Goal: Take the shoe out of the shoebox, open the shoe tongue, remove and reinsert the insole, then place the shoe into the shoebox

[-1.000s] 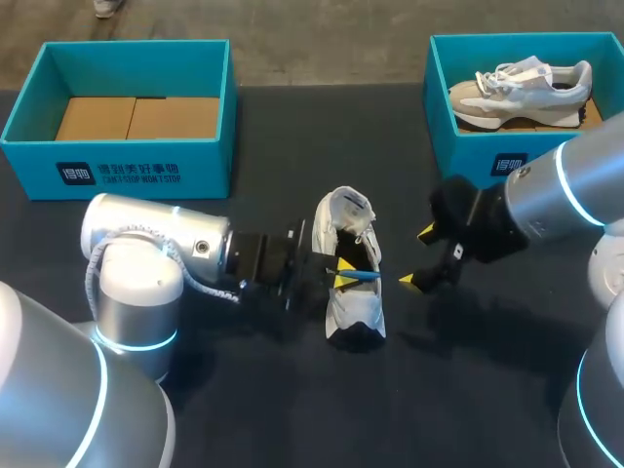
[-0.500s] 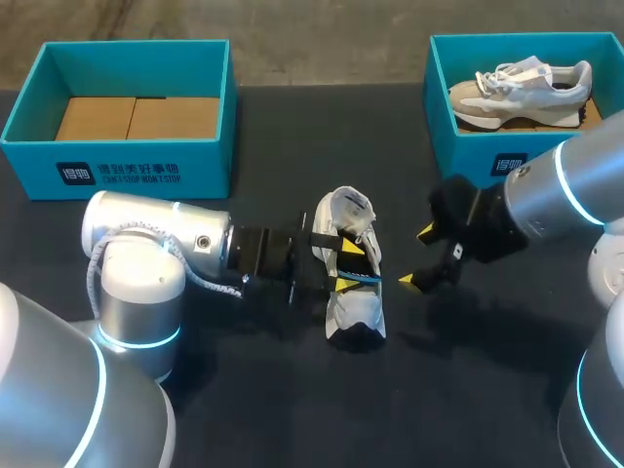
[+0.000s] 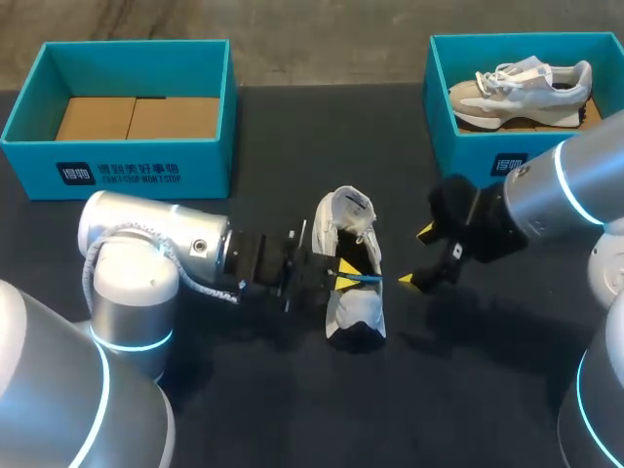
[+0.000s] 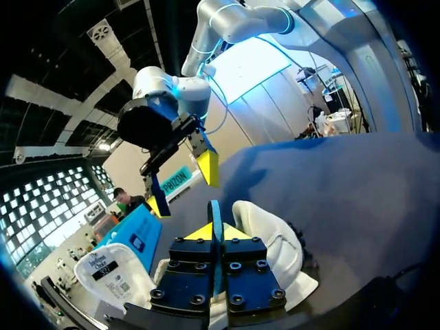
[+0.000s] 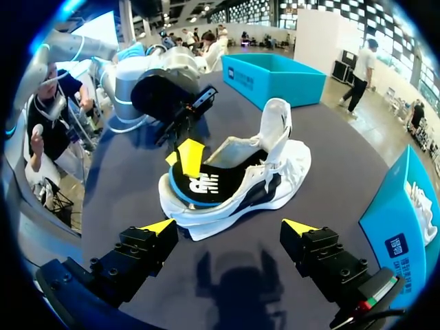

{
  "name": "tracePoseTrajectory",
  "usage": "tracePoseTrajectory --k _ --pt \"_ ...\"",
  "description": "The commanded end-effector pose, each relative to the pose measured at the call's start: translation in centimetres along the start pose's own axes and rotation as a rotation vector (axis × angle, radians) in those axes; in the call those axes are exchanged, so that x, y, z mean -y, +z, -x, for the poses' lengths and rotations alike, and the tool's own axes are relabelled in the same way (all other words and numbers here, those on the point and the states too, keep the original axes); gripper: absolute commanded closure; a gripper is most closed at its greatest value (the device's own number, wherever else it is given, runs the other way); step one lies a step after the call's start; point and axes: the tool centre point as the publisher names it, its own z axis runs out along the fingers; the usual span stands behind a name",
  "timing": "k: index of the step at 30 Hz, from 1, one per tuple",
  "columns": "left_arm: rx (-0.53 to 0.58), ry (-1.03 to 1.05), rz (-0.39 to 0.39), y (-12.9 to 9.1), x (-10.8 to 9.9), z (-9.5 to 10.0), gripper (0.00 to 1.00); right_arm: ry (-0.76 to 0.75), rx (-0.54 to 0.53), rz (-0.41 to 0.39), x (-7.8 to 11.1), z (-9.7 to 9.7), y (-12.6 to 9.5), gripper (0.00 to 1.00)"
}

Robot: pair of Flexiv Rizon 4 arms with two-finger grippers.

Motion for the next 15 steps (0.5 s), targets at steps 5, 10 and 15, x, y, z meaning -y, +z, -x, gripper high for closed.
tracePoseTrajectory --k 5,10,15 --pt "-0.033 0.003 0.045 0.4 -2.4 0.4 1.00 -0.001 -0.004 -0.004 0.1 0.1 0.4 0.00" --pt "-0.031 -0.009 0.055 0.5 -2.9 0.3 1.00 0.000 -0.007 -0.006 0.0 0.2 0.5 0.00" --pt "-0.007 -0.005 0.051 0.0 -2.2 0.5 0.33 0.000 -0.007 -0.008 -0.1 0.0 0.6 0.00"
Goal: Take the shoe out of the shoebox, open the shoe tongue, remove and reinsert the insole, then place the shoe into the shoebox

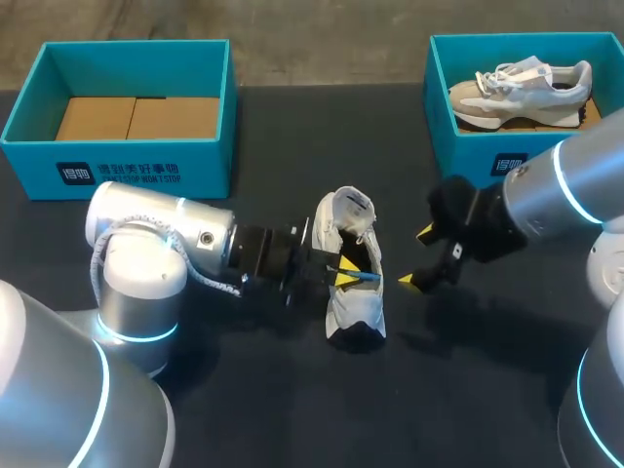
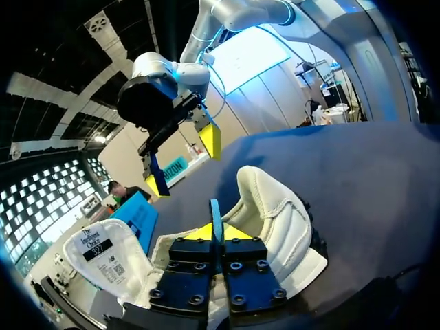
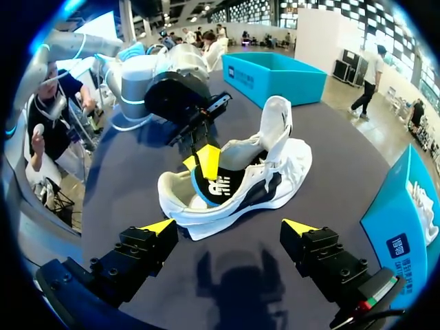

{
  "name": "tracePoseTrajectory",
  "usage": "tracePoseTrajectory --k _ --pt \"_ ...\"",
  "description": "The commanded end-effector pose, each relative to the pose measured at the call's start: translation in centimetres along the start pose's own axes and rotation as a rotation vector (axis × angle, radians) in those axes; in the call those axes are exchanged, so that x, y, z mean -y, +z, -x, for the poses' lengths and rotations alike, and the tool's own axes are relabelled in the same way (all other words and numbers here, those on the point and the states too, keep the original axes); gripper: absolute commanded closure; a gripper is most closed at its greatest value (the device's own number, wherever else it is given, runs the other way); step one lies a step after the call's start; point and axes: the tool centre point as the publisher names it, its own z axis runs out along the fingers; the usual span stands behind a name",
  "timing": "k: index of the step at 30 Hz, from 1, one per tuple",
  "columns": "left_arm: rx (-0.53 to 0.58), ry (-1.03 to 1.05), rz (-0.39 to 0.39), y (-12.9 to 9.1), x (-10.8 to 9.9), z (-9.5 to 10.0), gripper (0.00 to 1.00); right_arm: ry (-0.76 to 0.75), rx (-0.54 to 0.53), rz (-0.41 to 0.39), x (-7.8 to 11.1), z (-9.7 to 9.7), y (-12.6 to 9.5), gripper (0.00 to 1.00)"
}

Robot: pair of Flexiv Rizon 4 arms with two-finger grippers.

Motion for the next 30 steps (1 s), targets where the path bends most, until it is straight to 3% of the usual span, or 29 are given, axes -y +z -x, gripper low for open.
tracePoseTrajectory --k 1,3,4,10,12,13,14,29,30 --pt "0.022 0.010 -0.005 -0.3 0.7 0.0 0.34 0.000 0.003 -0.005 -0.3 -0.1 0.3 0.00" --pt "0.032 0.014 -0.014 -0.7 1.3 0.2 0.38 0.000 0.005 -0.004 -0.3 -0.1 0.3 0.00" --pt "0.035 0.016 -0.018 -0.8 1.5 0.2 0.52 0.000 0.006 -0.003 -0.4 -0.2 0.3 0.00" --pt "0.038 0.028 -0.041 -1.1 2.6 0.1 0.67 -0.001 0.010 0.000 -0.6 -0.3 0.3 0.00" --pt "0.037 0.027 -0.049 -0.9 2.7 0.0 0.79 0.000 0.010 0.001 -0.6 -0.3 0.3 0.00" --pt "0.035 0.026 -0.052 -0.8 2.7 -0.1 0.94 0.000 0.009 -0.001 -0.6 -0.4 0.4 0.00" --pt "0.034 0.024 -0.054 -0.7 2.6 -0.1 1.00 0.000 0.009 -0.001 -0.6 -0.4 0.4 0.00" --pt "0.008 -0.022 -0.032 -0.3 1.1 -0.7 1.00 0.003 0.003 -0.002 -0.5 -0.3 0.6 0.00" --pt "0.014 -0.017 -0.031 -0.4 1.3 -0.5 0.75 0.003 0.003 -0.003 -0.5 -0.3 0.5 0.00"
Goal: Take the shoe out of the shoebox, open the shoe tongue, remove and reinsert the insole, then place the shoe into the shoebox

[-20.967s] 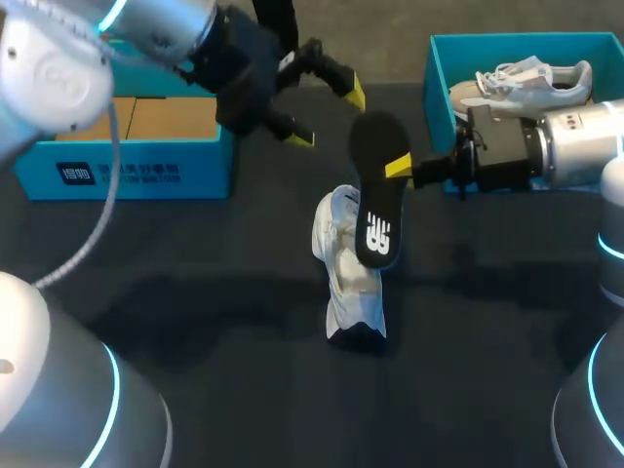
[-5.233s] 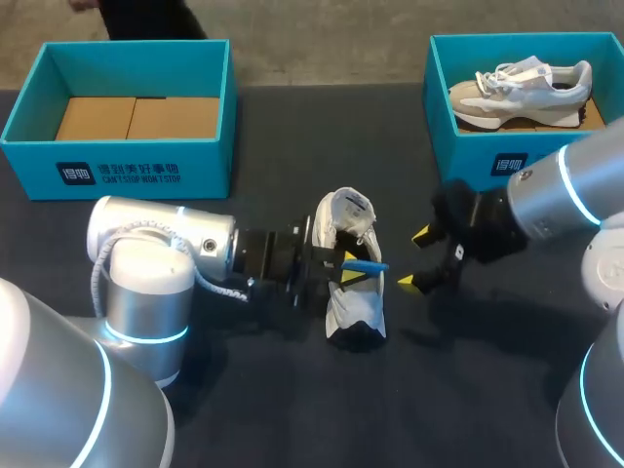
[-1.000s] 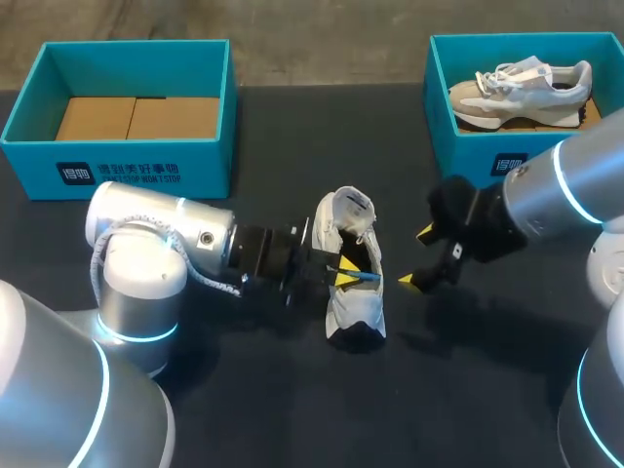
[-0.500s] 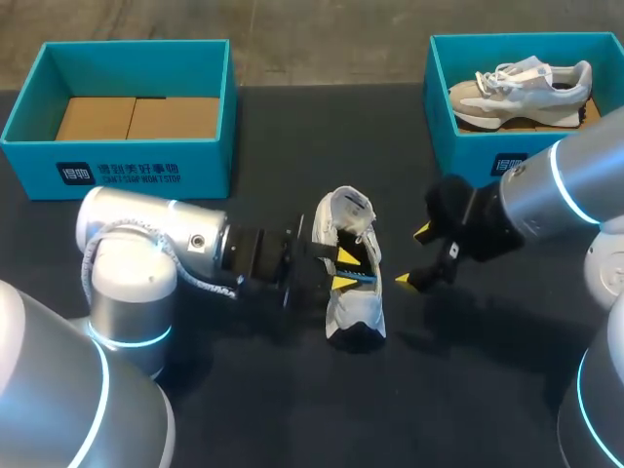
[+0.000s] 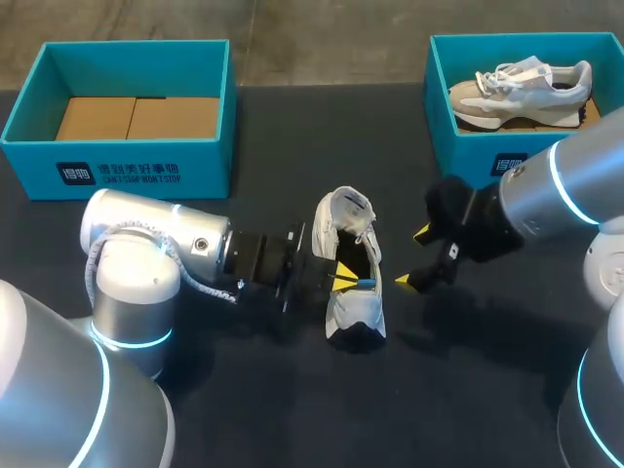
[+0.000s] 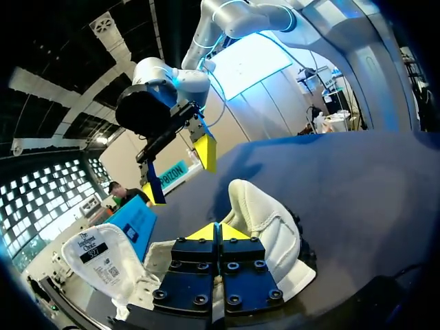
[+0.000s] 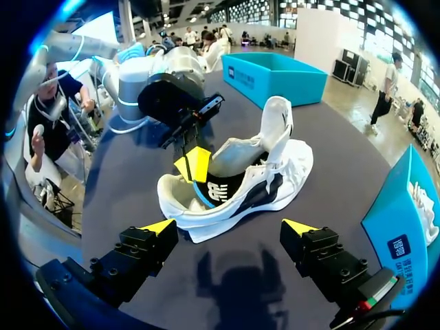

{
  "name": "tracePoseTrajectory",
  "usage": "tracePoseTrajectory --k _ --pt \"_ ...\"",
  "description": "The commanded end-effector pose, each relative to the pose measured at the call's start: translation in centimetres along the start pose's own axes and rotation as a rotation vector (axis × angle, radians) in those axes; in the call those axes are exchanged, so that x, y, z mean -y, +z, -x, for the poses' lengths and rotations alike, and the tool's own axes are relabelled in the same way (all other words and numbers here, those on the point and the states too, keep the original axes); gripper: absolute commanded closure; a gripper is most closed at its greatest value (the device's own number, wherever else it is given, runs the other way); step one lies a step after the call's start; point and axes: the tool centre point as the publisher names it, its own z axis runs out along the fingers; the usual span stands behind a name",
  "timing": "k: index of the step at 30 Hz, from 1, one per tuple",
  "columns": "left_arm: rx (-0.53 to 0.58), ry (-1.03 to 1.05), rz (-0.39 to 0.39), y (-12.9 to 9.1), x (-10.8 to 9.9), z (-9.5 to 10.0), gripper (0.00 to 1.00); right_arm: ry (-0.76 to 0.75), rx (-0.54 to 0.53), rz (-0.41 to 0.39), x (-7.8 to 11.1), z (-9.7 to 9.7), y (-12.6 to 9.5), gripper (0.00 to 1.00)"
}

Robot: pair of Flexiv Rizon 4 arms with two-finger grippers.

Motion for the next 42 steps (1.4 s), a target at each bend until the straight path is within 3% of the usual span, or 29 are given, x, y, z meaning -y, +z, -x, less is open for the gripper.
tracePoseTrajectory --k 1,2,22,26,28,30,32,34,40,42 --pt "0.017 0.011 -0.002 -0.2 0.5 0.6 0.24 0.001 0.003 -0.005 -0.2 0.0 0.3 0.00" --pt "0.019 0.019 0.000 -0.3 0.7 0.7 0.00 0.001 0.003 -0.005 -0.2 -0.1 0.2 0.00" --pt "0.034 0.078 -0.024 -1.5 3.4 2.7 0.00 -0.003 0.006 -0.001 -0.5 -0.2 -0.1 0.00" --pt "0.032 0.087 -0.016 -1.9 3.4 3.0 0.06 -0.002 0.006 0.002 -0.4 -0.3 -0.2 0.00" --pt "0.027 0.097 -0.014 -2.0 3.4 3.2 0.14 -0.003 0.005 0.002 -0.4 -0.3 -0.2 0.00" --pt "0.013 0.112 -0.011 -2.2 3.5 3.5 0.53 -0.003 0.005 0.001 -0.4 -0.3 -0.2 0.00" --pt "0.004 0.119 -0.009 -2.5 3.6 3.7 0.62 -0.002 0.005 0.001 -0.4 -0.3 -0.2 0.00" --pt "-0.017 0.129 -0.001 -2.8 3.7 3.7 0.65 -0.001 0.005 0.002 -0.3 -0.3 -0.2 0.00" --pt "-0.114 0.143 -0.002 -3.3 4.3 3.4 1.00 0.003 0.004 0.001 -0.1 -0.3 -0.4 0.00" --pt "-0.156 0.146 0.002 -3.5 4.4 3.4 1.00 0.005 0.005 0.001 0.0 -0.2 -0.6 0.00"
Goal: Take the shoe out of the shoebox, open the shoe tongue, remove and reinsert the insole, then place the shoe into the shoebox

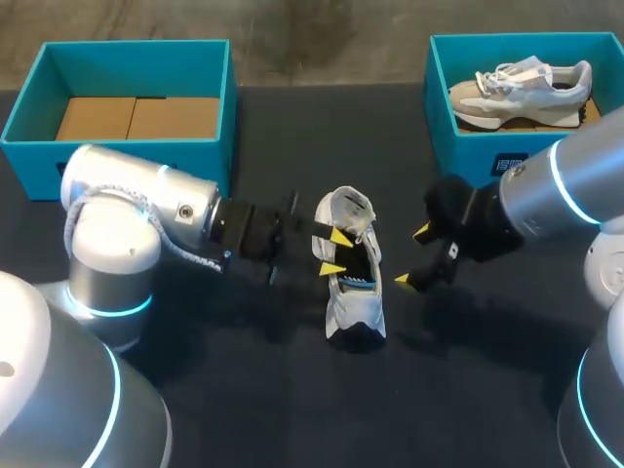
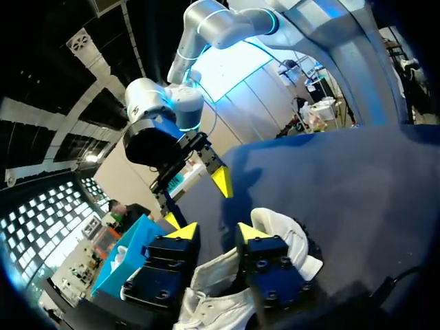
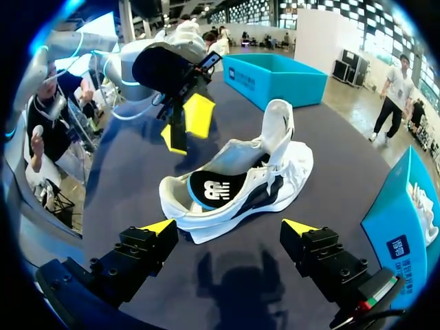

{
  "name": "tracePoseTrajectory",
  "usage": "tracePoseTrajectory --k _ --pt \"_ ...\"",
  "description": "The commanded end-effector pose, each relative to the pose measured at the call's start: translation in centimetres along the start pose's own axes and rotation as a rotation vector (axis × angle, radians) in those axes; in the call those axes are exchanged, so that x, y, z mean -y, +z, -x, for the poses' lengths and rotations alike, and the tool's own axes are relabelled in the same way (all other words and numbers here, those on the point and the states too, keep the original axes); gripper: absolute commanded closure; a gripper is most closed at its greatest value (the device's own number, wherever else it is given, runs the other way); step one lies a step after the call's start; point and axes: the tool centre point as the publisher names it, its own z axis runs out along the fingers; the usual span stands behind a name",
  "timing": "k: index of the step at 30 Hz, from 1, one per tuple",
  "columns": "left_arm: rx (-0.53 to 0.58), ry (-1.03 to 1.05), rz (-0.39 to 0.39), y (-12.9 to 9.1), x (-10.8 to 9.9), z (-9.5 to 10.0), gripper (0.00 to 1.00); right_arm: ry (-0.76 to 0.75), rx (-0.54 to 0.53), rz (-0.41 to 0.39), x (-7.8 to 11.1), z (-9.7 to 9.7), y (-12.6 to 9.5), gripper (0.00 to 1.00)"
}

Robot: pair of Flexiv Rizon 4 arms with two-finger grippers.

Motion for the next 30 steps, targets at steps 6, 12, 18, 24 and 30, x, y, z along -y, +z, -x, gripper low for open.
tracePoseTrajectory --k 6,12,18,24,30 --pt "-0.196 0.005 -0.001 -1.1 0.4 0.7 1.00 -0.003 0.010 0.001 -0.3 -0.1 -1.7 0.00" --pt "-0.337 0.023 -0.008 -0.9 1.0 0.9 1.00 -0.011 0.006 -0.010 -0.8 0.0 -2.3 0.00" --pt "-0.457 0.041 -0.015 -0.5 2.1 1.3 1.00 -0.002 -0.001 -0.046 -1.3 0.3 -3.1 0.00" --pt "-0.497 0.054 -0.004 -0.5 2.4 1.4 1.00 -0.002 -0.001 -0.046 -1.3 0.3 -3.1 0.00" --pt "-0.497 0.054 -0.004 -0.5 2.4 1.4 1.00 -0.002 -0.001 -0.046 -1.3 0.3 -3.1 0.00"
